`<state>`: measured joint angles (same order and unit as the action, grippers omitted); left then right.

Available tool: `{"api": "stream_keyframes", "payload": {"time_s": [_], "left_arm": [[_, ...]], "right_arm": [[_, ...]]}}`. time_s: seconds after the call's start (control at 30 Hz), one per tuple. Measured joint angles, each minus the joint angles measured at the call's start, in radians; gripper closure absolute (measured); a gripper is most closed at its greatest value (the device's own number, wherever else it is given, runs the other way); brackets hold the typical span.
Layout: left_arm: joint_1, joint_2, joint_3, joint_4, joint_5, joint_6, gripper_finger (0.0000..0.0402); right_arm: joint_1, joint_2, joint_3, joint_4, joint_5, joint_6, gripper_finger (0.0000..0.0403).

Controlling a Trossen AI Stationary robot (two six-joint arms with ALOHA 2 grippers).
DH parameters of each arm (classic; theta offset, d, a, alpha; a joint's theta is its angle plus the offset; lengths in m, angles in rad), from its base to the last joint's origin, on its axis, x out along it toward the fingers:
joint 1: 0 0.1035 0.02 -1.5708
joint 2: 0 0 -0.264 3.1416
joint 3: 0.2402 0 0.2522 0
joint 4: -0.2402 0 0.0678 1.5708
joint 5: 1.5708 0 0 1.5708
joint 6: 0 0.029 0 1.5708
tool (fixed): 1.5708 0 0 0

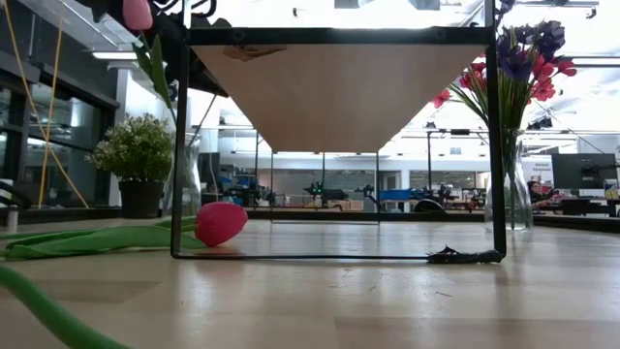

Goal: Pick and place flowers into a vace then onto a shelf
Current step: Put the dark red tulip into the left transparent vase

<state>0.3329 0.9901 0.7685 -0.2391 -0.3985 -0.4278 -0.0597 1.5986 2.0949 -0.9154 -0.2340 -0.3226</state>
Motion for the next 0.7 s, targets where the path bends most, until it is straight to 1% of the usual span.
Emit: {"api": "stream_keyframes", "payload": {"time_s": [0.13,0.43,0.7], "left_arm": [[0.000,0.000,0.000,-0.010,0.028,0.000,0.0331],[0.000,-0.002,0.000,-0.073,0.032,-0.044,0.0337],[0.000,-0.044,0.001,-0.109,0.069,-0.052,0.0339]], "right_arm": [[0.000,0.000,0.000,0.000,0.000,0.006,0.0198],[0.000,0.000,0.000,0.000,0.000,0.007,0.0198],[0.000,0.000,0.000,0.000,0.000,0.007,0.0199]]}}
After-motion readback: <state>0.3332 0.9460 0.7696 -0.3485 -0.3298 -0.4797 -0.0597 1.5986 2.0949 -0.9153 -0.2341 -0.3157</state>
